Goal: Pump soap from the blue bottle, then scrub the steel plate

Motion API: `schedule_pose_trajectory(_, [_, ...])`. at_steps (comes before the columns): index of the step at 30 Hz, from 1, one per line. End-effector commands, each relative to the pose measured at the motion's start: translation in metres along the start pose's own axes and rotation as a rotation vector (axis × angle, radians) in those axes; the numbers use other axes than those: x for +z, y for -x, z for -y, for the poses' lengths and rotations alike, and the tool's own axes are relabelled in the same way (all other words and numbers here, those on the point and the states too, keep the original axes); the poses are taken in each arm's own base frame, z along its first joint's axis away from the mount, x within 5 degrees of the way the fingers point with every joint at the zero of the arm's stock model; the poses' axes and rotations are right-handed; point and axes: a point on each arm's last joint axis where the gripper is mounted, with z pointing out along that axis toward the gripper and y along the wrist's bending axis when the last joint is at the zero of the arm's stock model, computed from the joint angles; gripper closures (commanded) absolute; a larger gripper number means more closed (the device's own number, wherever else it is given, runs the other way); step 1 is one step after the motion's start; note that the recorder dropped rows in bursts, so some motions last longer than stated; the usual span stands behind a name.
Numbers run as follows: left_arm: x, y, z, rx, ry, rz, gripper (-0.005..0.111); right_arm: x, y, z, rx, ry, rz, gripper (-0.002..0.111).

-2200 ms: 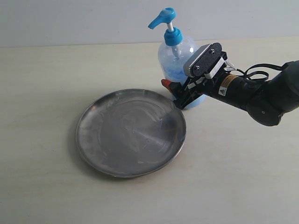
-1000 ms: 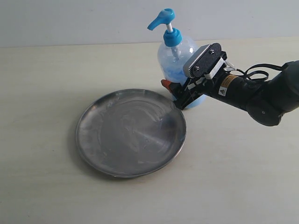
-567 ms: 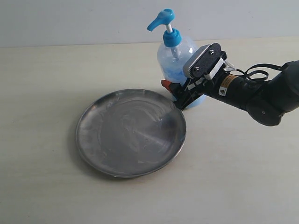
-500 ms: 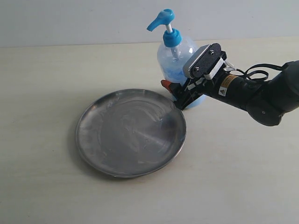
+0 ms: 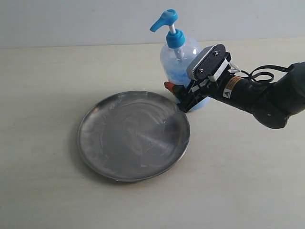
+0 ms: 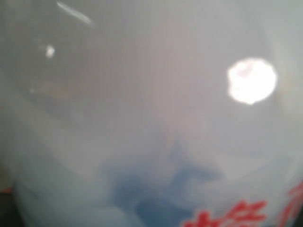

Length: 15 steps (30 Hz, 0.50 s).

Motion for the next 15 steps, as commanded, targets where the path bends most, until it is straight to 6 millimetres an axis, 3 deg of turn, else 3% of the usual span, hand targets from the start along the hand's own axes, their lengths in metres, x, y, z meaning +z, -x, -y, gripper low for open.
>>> schedule_pose_trajectory(1, [0.009,-0.005,0.002,-0.022,-0.008,-0.073,0.107,0.000,0.009,0.004,-0.025,-0.008,0.052,0.108])
schedule_pose_trajectory(9, [0.016,-0.018,0.005,-0.059,-0.043,-0.224,0.107,0.000,0.009,0.004,-0.025,-0.008,0.052,0.108])
schedule_pose_trajectory(15, [0.015,-0.015,0.017,-0.078,-0.163,-0.252,0.107,0.000,0.010,0.004,-0.025,-0.009,0.057,0.108])
